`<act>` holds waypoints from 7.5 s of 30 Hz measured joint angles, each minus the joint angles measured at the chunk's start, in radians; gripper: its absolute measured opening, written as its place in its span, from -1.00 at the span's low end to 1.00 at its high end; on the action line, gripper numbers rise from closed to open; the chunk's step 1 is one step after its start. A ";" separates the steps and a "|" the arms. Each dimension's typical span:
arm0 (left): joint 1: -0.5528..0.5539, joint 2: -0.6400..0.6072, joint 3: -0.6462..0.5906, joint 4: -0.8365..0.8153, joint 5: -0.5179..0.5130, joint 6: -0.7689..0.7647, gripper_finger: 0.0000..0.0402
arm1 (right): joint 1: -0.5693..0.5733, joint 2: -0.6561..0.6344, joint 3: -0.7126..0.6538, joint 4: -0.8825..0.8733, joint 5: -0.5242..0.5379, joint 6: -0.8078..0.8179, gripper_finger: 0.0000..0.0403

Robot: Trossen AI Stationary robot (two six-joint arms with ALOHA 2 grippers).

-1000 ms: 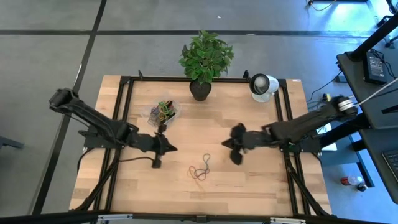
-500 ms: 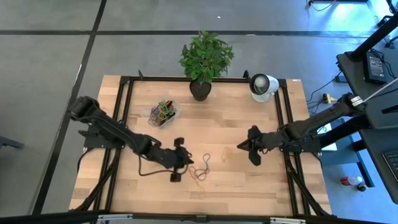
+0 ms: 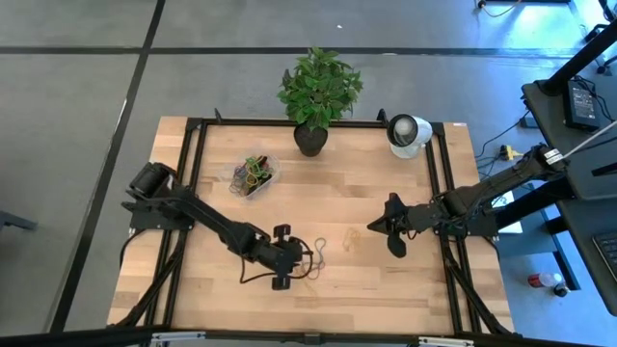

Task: Pick and place rubber bands into bin
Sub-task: Put the red rubber band into the transparent bin

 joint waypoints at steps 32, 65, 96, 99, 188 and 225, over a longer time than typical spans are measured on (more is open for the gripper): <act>-0.016 0.074 0.134 -0.023 -0.063 0.080 -1.00 | 0.072 0.000 0.001 -0.020 -0.001 -0.001 -0.94; -0.012 0.067 0.033 -0.031 -0.065 0.144 -0.52 | 0.072 0.001 0.001 -0.020 0.000 -0.001 -0.93; 0.007 0.179 0.036 0.066 0.044 0.140 -0.90 | 0.072 0.001 0.001 -0.016 0.000 0.026 -0.93; 0.007 0.179 0.036 0.063 0.048 0.125 -0.98 | 0.072 0.001 0.001 -0.016 0.000 0.026 -0.93; 0.160 -0.130 0.340 -0.179 -0.065 0.357 -0.99 | 0.046 0.238 0.000 0.211 0.093 -0.023 -0.91; 0.153 -0.130 0.340 -0.235 -0.046 0.308 -0.99 | -0.061 0.827 0.211 0.679 -0.034 -0.391 -0.23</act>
